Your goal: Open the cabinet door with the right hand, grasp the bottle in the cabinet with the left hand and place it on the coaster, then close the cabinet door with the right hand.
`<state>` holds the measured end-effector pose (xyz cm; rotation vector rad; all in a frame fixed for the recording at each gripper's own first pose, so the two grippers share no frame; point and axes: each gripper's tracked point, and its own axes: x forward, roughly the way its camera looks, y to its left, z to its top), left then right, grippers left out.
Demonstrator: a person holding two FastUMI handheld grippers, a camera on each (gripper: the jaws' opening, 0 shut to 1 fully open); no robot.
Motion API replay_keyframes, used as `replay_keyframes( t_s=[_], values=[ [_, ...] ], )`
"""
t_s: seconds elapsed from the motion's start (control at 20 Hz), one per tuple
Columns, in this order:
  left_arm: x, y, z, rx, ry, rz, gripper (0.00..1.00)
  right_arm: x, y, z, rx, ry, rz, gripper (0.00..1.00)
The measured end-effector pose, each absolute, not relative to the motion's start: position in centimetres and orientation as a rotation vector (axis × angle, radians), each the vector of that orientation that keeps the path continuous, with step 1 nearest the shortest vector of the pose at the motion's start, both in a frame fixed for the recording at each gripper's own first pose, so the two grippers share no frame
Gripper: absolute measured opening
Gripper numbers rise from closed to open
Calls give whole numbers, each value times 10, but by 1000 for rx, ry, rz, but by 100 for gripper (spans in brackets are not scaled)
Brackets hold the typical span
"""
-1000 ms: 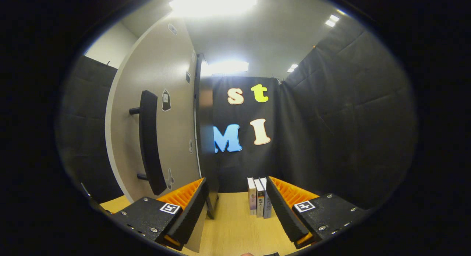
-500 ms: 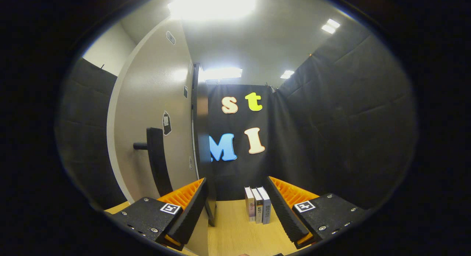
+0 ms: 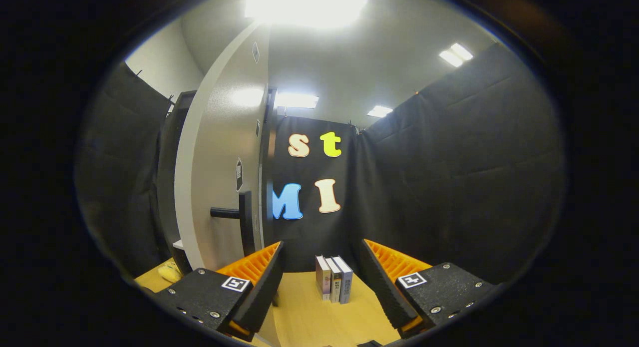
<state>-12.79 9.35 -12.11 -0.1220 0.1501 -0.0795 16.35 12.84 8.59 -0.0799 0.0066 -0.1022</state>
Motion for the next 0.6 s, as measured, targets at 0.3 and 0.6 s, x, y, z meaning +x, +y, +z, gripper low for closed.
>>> replay_keyframes(
  t_s=[0.3, 0.6],
  values=[
    [-136, 144, -144, -184, 181, -41, 80, 152, 193, 87, -120, 0, -45, 92],
    [-147, 195, -148, -159, 170, 15, 80, 161, 256, 86, -91, -20, 32, 92]
  ],
)
